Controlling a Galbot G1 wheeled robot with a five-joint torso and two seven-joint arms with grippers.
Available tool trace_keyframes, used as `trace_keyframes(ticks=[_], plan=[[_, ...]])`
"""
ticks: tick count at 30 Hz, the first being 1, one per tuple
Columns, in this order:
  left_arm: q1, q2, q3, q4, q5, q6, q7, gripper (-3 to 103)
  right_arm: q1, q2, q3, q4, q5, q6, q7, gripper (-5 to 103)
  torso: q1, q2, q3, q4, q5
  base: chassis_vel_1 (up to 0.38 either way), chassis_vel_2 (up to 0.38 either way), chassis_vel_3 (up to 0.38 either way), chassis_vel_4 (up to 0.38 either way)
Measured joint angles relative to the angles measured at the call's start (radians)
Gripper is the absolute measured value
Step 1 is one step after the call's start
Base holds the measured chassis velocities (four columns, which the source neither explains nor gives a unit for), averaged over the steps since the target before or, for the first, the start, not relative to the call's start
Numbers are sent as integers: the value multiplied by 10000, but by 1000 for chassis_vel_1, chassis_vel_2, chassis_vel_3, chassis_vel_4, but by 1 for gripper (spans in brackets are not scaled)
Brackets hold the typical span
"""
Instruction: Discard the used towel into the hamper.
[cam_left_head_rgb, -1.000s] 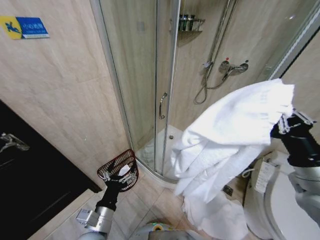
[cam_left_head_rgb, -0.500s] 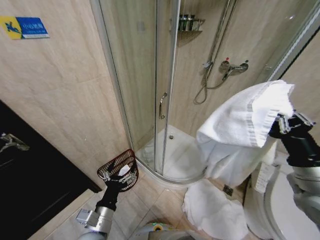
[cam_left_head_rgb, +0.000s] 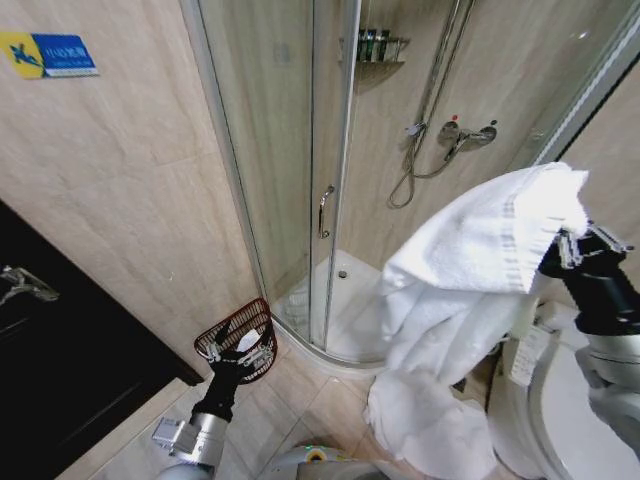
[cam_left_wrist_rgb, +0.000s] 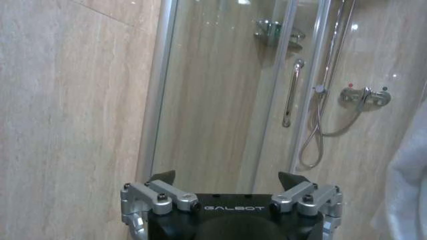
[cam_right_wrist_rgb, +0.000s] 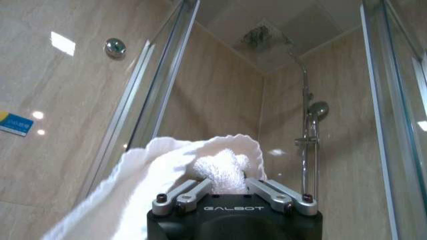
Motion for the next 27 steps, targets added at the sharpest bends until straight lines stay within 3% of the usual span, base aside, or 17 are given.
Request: trace_keyframes(ticks=[27], plan=[[0, 0, 0, 0, 0, 0, 0, 100, -281, 132, 653, -6, 542, -169, 94, 4, 0, 0, 0, -1, 0, 6, 6, -5, -6]])
